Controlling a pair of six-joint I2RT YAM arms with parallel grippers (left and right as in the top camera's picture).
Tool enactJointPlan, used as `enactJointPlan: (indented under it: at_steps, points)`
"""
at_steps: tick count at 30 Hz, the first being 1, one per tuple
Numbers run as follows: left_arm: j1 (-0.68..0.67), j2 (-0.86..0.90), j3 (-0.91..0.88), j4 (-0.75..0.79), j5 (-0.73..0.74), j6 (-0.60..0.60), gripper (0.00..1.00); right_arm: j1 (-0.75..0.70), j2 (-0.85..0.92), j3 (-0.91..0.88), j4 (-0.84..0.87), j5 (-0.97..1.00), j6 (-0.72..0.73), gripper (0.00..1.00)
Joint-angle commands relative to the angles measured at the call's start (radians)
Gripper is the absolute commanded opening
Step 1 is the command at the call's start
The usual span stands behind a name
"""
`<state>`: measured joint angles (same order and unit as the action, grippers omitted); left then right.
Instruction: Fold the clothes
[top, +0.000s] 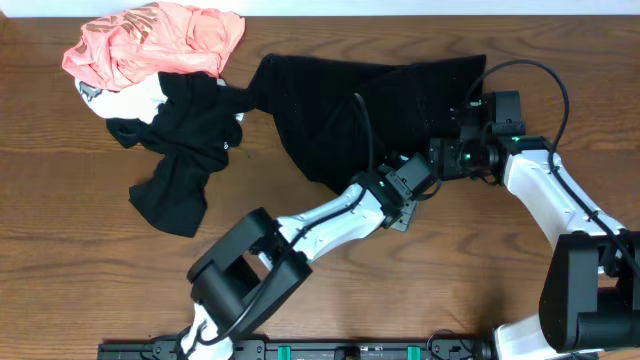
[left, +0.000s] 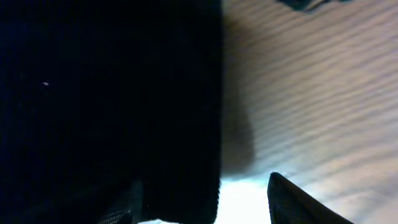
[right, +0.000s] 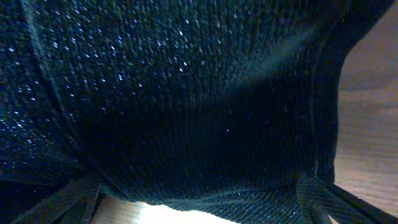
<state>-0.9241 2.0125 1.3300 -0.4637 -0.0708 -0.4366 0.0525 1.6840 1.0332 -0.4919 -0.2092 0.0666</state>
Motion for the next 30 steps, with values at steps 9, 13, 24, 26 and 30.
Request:
enactJointPlan:
  at_steps: [9, 13, 24, 26, 30]
  points:
    - [0.003, 0.004, -0.006, 0.01, -0.298, 0.016, 0.65, -0.008, 0.005, 0.01, 0.027, -0.008, -0.039, 0.99]
    - [0.003, 0.008, -0.006, 0.01, -0.294, 0.012, 0.36, -0.008, 0.005, -0.002, 0.029, -0.008, -0.039, 0.99]
    - [0.003, 0.04, -0.006, 0.008, -0.253, 0.014, 0.06, -0.011, 0.005, -0.014, 0.033, -0.003, -0.05, 0.99]
    - [0.003, 0.041, -0.006, -0.002, -0.292, 0.013, 0.06, -0.016, 0.005, -0.014, 0.032, 0.004, -0.05, 0.99]
    - [0.007, 0.041, -0.006, -0.006, -0.332, 0.013, 0.06, -0.042, 0.005, -0.015, 0.028, 0.004, -0.068, 0.98]
